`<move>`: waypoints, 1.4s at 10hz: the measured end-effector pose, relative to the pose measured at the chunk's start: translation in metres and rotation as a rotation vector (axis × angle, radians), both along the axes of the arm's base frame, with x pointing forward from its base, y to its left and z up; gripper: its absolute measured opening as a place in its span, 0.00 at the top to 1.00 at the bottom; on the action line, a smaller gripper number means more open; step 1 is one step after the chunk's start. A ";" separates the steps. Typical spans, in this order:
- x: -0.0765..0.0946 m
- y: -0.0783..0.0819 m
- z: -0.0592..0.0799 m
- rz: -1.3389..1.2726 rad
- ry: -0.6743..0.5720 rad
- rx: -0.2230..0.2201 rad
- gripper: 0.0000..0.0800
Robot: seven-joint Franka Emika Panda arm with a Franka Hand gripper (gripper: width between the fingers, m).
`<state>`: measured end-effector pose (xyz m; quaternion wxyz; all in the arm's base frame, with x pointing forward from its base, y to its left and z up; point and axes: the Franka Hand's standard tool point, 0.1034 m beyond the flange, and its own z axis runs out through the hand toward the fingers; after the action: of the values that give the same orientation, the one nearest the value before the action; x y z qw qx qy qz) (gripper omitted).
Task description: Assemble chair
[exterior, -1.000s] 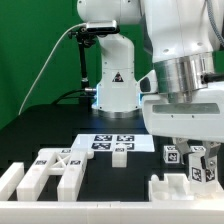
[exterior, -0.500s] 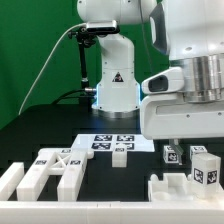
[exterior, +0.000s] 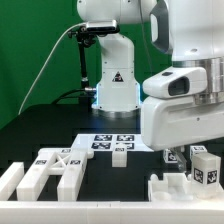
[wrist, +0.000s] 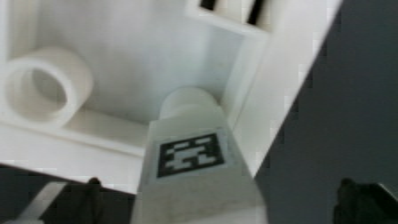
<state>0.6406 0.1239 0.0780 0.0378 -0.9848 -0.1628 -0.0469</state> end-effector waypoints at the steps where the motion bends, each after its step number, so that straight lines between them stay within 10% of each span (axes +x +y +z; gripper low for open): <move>1: 0.000 0.000 0.000 -0.025 0.003 0.002 0.22; 4: 0.000 -0.001 0.000 -0.185 0.017 0.015 0.63; 10: 0.001 0.001 -0.001 -1.092 0.103 0.104 0.63; 14: 0.001 0.000 0.000 -1.009 0.098 0.096 0.63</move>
Offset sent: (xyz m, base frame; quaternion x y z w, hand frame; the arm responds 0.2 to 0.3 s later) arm 0.0000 0.0000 0.0000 0.0000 0.0000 0.1938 0.9810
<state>0.6417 0.1240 0.0781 0.0631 -0.9390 0.3375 -0.0204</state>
